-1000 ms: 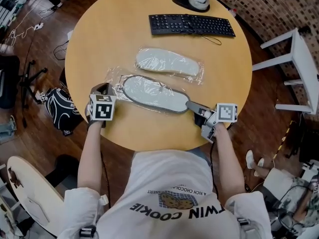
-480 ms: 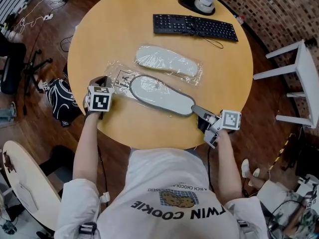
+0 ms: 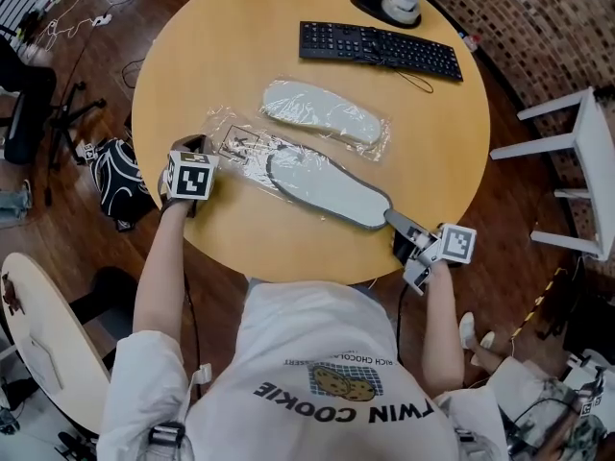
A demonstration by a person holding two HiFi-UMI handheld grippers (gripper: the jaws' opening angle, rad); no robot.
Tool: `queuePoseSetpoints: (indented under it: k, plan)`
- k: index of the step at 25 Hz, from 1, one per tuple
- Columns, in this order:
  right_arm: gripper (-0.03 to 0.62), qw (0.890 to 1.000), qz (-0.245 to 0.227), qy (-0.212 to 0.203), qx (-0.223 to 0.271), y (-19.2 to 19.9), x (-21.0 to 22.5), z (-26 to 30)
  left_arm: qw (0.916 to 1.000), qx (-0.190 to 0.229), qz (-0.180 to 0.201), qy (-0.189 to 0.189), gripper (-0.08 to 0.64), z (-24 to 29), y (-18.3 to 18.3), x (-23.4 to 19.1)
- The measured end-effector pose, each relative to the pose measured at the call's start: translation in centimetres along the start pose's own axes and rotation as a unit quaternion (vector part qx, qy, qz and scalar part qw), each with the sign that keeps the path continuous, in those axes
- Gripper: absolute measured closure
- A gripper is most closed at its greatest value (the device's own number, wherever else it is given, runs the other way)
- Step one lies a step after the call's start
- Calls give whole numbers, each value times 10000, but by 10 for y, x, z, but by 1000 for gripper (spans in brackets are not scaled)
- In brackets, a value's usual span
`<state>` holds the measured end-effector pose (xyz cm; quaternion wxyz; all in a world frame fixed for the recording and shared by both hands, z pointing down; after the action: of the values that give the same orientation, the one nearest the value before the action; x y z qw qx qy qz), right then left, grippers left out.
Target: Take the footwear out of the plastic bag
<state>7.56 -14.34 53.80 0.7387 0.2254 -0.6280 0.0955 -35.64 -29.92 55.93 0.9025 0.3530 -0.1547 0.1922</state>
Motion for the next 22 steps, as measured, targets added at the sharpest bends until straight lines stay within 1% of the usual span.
queuePoseSetpoints:
  k: [7, 12, 18, 22]
  plan:
    - [545, 9996, 153, -162, 161, 2, -3, -22, 9999, -40, -95, -58, 557, 0, 0, -1]
    - [545, 9994, 180, -189, 220, 4, -2, -41, 9998, -42, -157, -139, 557, -1, -1, -1]
    - [545, 9987, 244, -273, 341, 6, -5, -64, 9997, -97, -157, -177, 557, 0, 0, -2]
    - [548, 9976, 255, -418, 494, 3, -9, -78, 9995, -114, -188, -206, 557, 0, -1, -1]
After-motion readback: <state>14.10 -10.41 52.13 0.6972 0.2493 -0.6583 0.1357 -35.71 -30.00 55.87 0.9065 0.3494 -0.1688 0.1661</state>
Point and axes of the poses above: the fingertips, and each gripper's own axes: z forward along the fingers, x to its right, y out of its underside, the point moved 2 cm from there along -z, backward along the fingers, and after that the axes turned 13 degrees about -y, right-handed, at the moved point
